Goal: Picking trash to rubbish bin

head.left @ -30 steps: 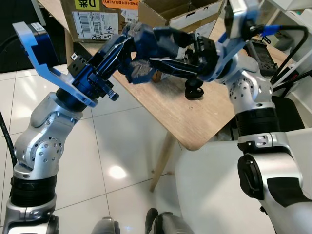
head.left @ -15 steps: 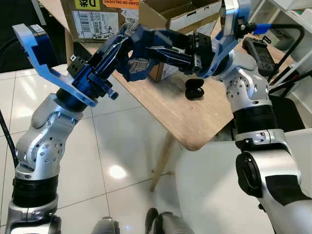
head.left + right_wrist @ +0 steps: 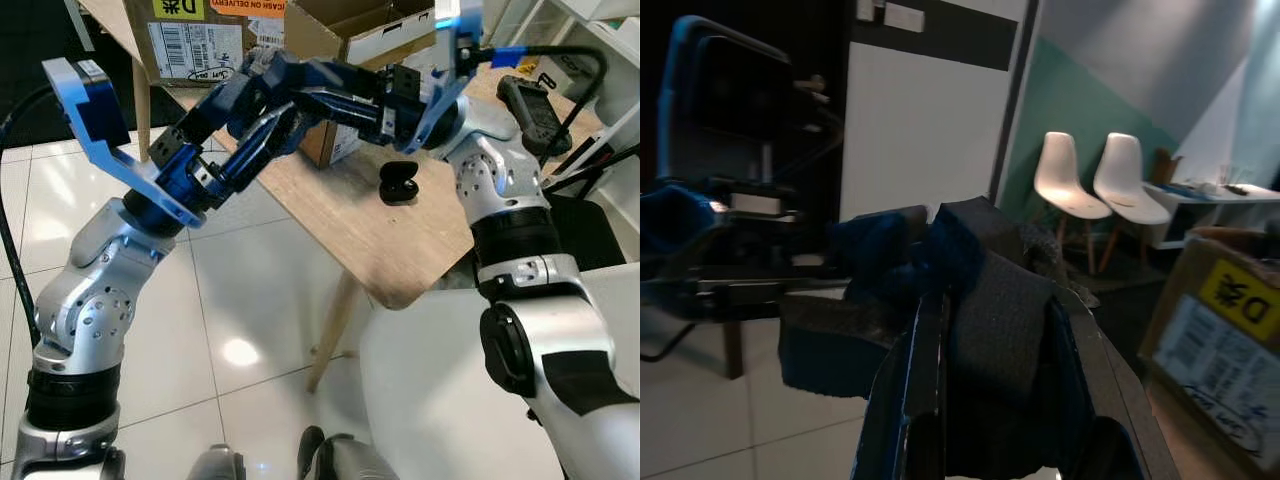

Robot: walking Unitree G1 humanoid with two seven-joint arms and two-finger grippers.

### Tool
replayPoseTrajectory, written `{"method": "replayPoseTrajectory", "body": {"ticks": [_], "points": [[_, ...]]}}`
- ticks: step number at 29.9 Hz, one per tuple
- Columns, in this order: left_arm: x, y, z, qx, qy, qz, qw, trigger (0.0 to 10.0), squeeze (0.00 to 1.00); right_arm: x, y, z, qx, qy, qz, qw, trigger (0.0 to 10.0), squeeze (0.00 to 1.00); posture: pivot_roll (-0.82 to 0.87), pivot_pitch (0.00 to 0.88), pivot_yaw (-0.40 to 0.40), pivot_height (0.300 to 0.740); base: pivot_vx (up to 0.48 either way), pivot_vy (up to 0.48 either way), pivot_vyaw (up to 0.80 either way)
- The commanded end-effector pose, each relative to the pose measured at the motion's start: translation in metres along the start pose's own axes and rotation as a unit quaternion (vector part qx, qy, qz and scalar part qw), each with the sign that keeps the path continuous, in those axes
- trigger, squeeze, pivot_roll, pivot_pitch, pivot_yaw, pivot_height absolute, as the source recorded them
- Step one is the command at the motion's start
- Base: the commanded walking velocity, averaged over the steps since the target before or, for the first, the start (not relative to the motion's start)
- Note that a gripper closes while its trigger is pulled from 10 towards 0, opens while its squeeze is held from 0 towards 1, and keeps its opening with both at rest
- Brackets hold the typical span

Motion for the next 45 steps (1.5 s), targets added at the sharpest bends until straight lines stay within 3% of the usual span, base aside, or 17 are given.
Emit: {"method": "replayPoseTrajectory", "body": {"ticks": [1,4,8,12,13,14,16,17,18,26,35,45], "points": [[0.001,-0.019,0.003,0.007,0.016,-0.066,0.998,10.0,1.0,-0.012,-0.02,0.006,-0.02,0.005,-0.092,0.996,0.0,0.0,0.08,0.233,-0.052,0.74,0.0,0.0,0.0],[0.0,-0.018,0.004,0.02,0.026,-0.064,0.997,10.0,1.0,-0.016,-0.027,0.009,-0.025,0.004,-0.123,0.992,0.0,0.0,0.08,0.235,-0.052,0.74,0.0,0.0,0.0],[0.003,-0.016,0.012,0.078,0.049,-0.061,0.994,10.0,1.0,-0.024,-0.046,0.022,-0.036,-0.013,-0.202,0.979,0.0,0.0,0.08,0.244,-0.052,0.74,0.0,0.0,0.0],[0.005,-0.019,0.017,0.093,0.049,-0.07,0.992,10.0,1.0,-0.028,-0.054,0.029,-0.042,-0.022,-0.237,0.97,0.0,0.0,0.09,0.246,-0.053,0.74,0.0,0.0,0.0],[0.006,-0.02,0.018,0.092,0.047,-0.072,0.992,10.0,0.5,-0.032,-0.06,0.03,-0.042,-0.016,-0.269,0.962,0.0,0.0,0.09,0.247,-0.053,0.74,0.0,0.0,0.0],[0.007,-0.021,0.018,0.091,0.046,-0.075,0.992,10.0,0.34,-0.037,-0.066,0.032,-0.04,-0.016,-0.302,0.952,0.0,0.0,0.09,0.249,-0.053,0.74,0.0,0.0,0.0],[0.007,-0.022,0.018,0.09,0.046,-0.076,0.992,10.0,0.34,-0.04,-0.069,0.033,-0.038,-0.015,-0.324,0.945,0.0,0.0,0.09,0.249,-0.053,0.74,0.0,0.0,0.0],[0.007,-0.022,0.017,0.088,0.046,-0.077,0.992,10.0,0.04,-0.044,-0.074,0.033,-0.039,-0.013,-0.349,0.936,0.0,0.0,0.09,0.259,-0.052,0.74,0.0,0.0,0.0],[0.008,-0.023,0.016,0.088,0.047,-0.077,0.992,10.0,0.0,-0.045,-0.075,0.032,-0.038,-0.01,-0.36,0.932,0.0,0.0,0.09,0.26,-0.052,0.74,0.0,0.0,0.0],[0.011,-0.025,0.015,0.104,0.055,-0.068,0.991,10.0,0.0,-0.049,-0.081,0.031,-0.041,-0.006,-0.408,0.912,0.0,0.0,0.1,0.292,-0.049,0.74,0.0,0.0,0.0],[0.015,-0.025,0.019,0.121,0.05,-0.056,0.99,10.0,0.0,-0.035,-0.08,0.028,-0.026,-0.009,-0.396,0.918,0.0,0.0,0.1,0.336,-0.051,0.74,0.0,0.0,0.0],[0.018,-0.024,0.024,0.129,0.041,-0.047,0.99,10.0,0.0,-0.03,-0.08,0.029,-0.034,0.002,-0.39,0.92,0.0,0.0,0.1,0.364,-0.053,0.74,0.0,0.0,0.0]]}}
Point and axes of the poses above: a point about 5 cm out from each wrist's last joint towards the gripper, its own x axis pointing out of the wrist towards the gripper, its own z axis along the axis of the wrist's last joint, y = z × x, the point moved 1 cm from there along x, pointing out of the wrist towards the gripper, and after that the axes turned 3 degrees about -x, right-handed, at the moved point
